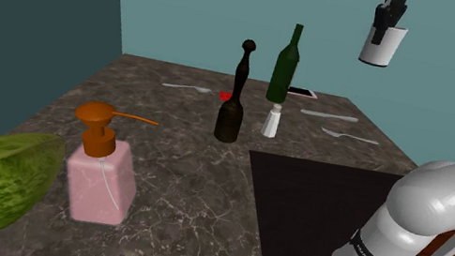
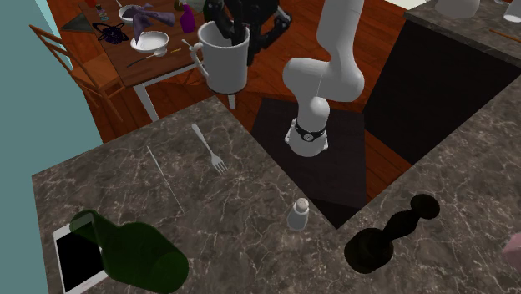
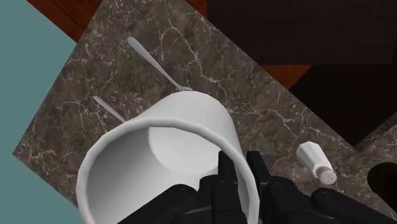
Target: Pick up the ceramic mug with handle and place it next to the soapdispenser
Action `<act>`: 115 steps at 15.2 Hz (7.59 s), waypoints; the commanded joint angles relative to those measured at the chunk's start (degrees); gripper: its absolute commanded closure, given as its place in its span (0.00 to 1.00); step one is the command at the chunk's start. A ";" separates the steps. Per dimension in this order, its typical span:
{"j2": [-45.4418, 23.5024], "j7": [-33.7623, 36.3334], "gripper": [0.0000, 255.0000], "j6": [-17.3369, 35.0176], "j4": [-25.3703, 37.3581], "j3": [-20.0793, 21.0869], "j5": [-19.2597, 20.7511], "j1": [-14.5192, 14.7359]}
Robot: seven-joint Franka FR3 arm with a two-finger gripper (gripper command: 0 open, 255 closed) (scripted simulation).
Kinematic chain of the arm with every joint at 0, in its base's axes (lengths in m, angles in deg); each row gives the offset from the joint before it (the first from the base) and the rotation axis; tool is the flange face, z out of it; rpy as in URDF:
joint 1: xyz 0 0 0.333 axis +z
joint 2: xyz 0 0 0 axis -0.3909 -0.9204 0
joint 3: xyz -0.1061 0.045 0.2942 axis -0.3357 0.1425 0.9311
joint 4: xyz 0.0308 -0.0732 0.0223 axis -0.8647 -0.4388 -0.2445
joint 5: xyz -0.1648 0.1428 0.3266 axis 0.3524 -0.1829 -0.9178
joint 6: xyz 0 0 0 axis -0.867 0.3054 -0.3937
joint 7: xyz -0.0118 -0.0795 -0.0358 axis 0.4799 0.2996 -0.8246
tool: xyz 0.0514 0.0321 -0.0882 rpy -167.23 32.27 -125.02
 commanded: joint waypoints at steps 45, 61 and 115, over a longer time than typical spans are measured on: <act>-13.47 62.48 1.00 -4.09 17.97 58.24 -24.42 0.80; -6.48 59.26 1.00 7.84 0.17 56.01 -28.11 3.63; -5.09 58.99 0.00 24.75 -17.37 60.55 -31.10 4.71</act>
